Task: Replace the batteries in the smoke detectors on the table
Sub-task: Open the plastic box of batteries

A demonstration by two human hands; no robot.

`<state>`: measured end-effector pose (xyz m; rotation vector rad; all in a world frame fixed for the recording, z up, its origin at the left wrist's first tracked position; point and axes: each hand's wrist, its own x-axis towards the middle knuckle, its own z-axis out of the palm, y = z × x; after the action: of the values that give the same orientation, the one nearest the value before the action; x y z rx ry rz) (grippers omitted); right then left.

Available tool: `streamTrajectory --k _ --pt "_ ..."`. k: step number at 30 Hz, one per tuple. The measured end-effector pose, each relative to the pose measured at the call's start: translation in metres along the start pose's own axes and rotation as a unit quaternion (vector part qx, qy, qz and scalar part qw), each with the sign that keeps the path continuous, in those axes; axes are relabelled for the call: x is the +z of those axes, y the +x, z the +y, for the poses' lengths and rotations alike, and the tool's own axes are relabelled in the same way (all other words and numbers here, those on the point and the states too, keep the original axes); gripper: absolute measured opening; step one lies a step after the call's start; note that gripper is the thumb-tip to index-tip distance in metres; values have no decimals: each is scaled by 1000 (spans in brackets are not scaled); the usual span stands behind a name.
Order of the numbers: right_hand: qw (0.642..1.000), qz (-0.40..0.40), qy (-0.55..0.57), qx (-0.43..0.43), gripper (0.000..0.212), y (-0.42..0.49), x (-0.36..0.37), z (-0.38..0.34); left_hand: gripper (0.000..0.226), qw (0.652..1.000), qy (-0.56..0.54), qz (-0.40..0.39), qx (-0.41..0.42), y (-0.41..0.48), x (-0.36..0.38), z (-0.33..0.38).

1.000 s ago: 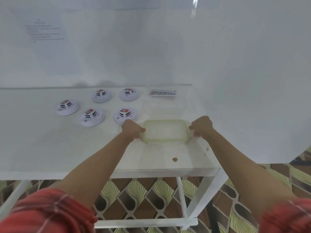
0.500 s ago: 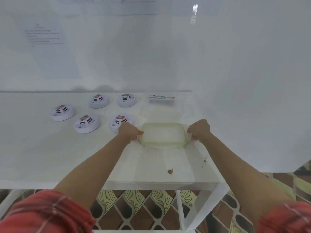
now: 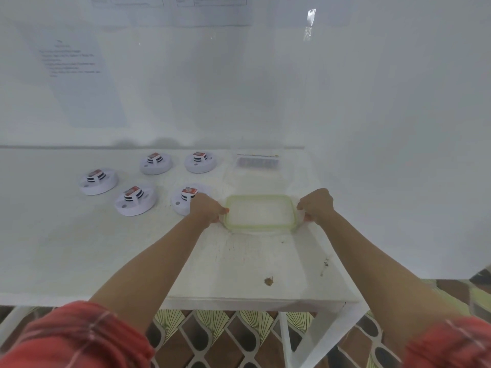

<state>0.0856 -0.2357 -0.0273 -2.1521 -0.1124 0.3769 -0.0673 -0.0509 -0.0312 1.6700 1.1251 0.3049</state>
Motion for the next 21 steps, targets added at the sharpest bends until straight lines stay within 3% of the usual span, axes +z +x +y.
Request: streamTrajectory --k 19,21 --pt "999 8 28 16 15 16 0 -3 21 1000 0 -11 12 13 7 10" --pt "1000 6 15 19 22 15 0 -5 20 1000 2 -16 7 15 7 10"
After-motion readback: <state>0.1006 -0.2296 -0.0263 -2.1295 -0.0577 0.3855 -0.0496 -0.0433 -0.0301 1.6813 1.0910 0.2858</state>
